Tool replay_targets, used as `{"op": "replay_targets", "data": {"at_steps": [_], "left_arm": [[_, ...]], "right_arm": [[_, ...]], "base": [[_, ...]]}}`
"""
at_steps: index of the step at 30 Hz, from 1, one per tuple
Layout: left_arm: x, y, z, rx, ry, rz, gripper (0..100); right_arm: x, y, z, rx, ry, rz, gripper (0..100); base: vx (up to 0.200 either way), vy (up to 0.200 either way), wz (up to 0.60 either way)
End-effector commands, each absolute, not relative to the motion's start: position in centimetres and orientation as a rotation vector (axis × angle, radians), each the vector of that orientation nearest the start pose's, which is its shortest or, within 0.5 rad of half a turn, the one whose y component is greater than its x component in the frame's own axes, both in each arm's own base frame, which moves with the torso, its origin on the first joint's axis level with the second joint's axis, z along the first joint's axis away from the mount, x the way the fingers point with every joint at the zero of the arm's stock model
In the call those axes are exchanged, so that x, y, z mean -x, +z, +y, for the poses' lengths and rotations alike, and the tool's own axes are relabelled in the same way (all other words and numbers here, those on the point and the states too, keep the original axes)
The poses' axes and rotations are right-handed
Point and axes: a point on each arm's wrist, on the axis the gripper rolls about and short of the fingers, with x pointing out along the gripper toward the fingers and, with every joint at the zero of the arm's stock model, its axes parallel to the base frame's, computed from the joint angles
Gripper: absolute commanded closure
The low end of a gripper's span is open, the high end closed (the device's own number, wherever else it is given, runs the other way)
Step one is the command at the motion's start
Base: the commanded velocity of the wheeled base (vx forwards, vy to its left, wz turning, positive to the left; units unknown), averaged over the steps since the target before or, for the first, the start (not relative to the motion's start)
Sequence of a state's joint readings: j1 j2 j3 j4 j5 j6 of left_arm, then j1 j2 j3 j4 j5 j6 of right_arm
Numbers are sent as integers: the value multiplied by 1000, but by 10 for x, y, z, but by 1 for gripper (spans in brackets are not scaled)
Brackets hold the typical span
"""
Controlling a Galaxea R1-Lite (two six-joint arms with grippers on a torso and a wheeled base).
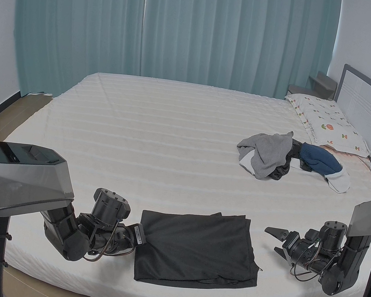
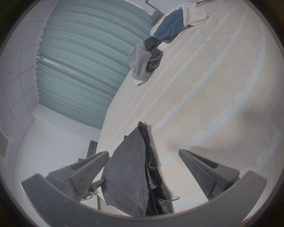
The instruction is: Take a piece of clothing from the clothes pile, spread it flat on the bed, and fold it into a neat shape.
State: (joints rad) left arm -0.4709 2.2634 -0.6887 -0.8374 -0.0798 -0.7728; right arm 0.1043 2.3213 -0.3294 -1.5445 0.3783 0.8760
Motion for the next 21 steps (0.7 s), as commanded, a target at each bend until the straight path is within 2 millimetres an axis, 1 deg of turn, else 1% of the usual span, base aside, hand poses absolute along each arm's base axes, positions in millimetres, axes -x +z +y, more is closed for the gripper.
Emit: {"op": "replay_targets", "data": {"at_steps": [1,10,18,21], "left_arm": [[-302,-9,-155,573,-205,879,100],[-303,-8,-151,590,-173,868,100],[-305,-8,-145,606,-149,866,100],[-305,-7,-140,614,-136,862,100]], "right_arm": [[-289,-14,40,-904,252,633,0],[-285,-12,49,-893,283,637,0],[-285,-12,50,-891,282,636,0],[-285,-12,50,-891,283,638,0]], "base": [[0,200,0],[0,200,0],[0,200,0],[0,200,0]]}}
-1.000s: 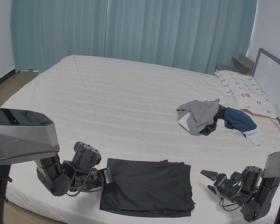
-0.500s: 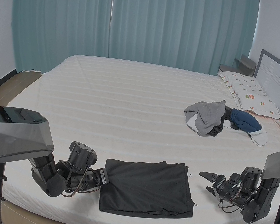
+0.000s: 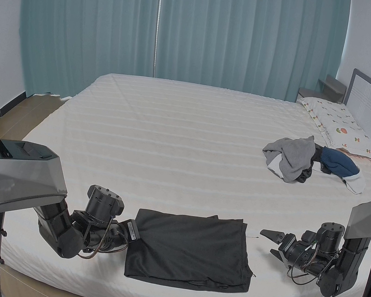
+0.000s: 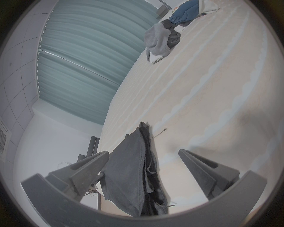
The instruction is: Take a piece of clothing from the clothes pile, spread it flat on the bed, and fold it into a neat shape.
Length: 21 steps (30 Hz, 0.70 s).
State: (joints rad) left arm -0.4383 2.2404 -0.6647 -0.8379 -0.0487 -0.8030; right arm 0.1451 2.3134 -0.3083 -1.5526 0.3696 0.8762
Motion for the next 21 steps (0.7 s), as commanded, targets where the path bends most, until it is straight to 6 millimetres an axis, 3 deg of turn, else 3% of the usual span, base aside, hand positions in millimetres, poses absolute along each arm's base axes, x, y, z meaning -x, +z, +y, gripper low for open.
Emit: {"op": "replay_targets", "data": {"at_steps": [1,21], "left_arm": [[-305,-7,-139,615,-134,861,100],[-296,-4,-128,621,-109,867,100]], "right_arm": [[-285,-12,50,-891,283,638,0],[-284,-11,54,-887,294,640,0]], "base": [[0,200,0],[0,190,0]]}}
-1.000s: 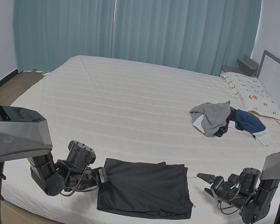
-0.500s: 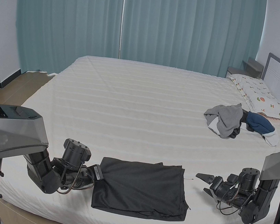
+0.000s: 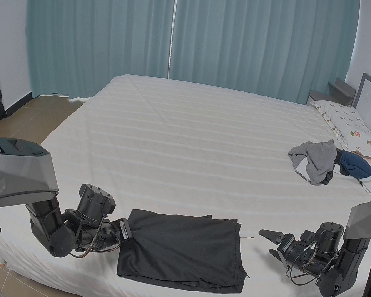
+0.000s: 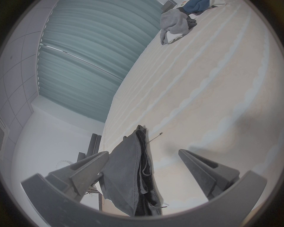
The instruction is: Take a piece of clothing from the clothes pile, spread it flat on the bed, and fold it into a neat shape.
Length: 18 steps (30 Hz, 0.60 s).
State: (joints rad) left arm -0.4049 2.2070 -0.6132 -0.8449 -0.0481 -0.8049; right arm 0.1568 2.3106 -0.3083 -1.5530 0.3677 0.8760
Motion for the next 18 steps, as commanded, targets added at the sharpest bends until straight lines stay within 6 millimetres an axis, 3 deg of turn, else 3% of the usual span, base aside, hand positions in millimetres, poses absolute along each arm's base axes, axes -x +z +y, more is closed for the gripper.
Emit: {"op": "replay_targets", "data": {"at_steps": [1,11,12,18], "left_arm": [[-296,-3,-129,620,-110,868,100],[-294,-4,-128,639,-98,874,100],[-294,-4,-129,655,-93,877,0],[-293,0,-130,666,-95,869,0]], "right_arm": [[-284,-11,54,-886,295,641,0],[-284,-11,54,-886,295,641,0],[-284,-11,55,-886,296,642,0],[-284,-12,56,-885,300,645,0]], "base": [[0,0,0],[0,0,0],[0,0,0],[0,0,0]]}}
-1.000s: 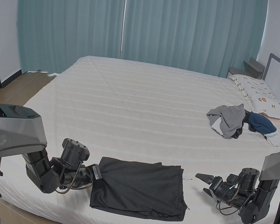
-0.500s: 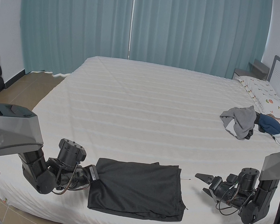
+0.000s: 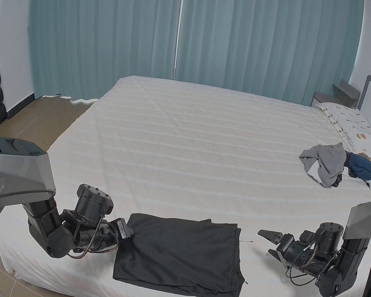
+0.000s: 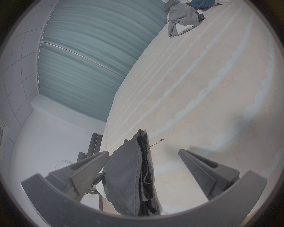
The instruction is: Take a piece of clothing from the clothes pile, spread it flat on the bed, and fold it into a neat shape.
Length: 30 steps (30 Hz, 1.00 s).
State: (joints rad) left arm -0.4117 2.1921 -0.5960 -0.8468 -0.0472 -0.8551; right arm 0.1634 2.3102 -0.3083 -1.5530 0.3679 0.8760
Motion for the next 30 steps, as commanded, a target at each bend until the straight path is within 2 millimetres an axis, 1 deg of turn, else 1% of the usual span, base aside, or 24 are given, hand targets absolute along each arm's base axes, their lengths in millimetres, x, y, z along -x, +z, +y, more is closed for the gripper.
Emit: {"op": "replay_targets", "data": {"at_steps": [1,10,18,22,25,27,28,29,30], "left_arm": [[-293,1,-129,668,-98,867,0],[-289,9,-125,688,-91,853,0],[-301,14,-126,726,-97,804,0],[-303,15,-126,730,-99,795,0],[-302,18,-120,743,-80,787,0],[-302,28,-112,773,-62,753,0],[-302,34,-109,781,-56,735,0],[-302,34,-109,781,-56,735,0],[-296,47,-103,788,-50,693,0]], "right_arm": [[-284,-12,57,-884,301,646,0],[-281,-8,57,-882,305,642,0],[-279,-8,57,-881,305,646,0],[-279,-5,57,-881,310,639,0],[-276,5,55,-877,311,610,0],[-271,17,53,-876,320,580,0],[-269,20,52,-874,322,572,0],[-269,20,52,-874,322,572,0],[-262,30,52,-871,333,552,0]], "base": [[0,0,0],[0,0,0],[0,0,0],[0,0,0],[0,0,0],[0,0,0],[0,0,0],[0,0,0],[0,0,0]]}}
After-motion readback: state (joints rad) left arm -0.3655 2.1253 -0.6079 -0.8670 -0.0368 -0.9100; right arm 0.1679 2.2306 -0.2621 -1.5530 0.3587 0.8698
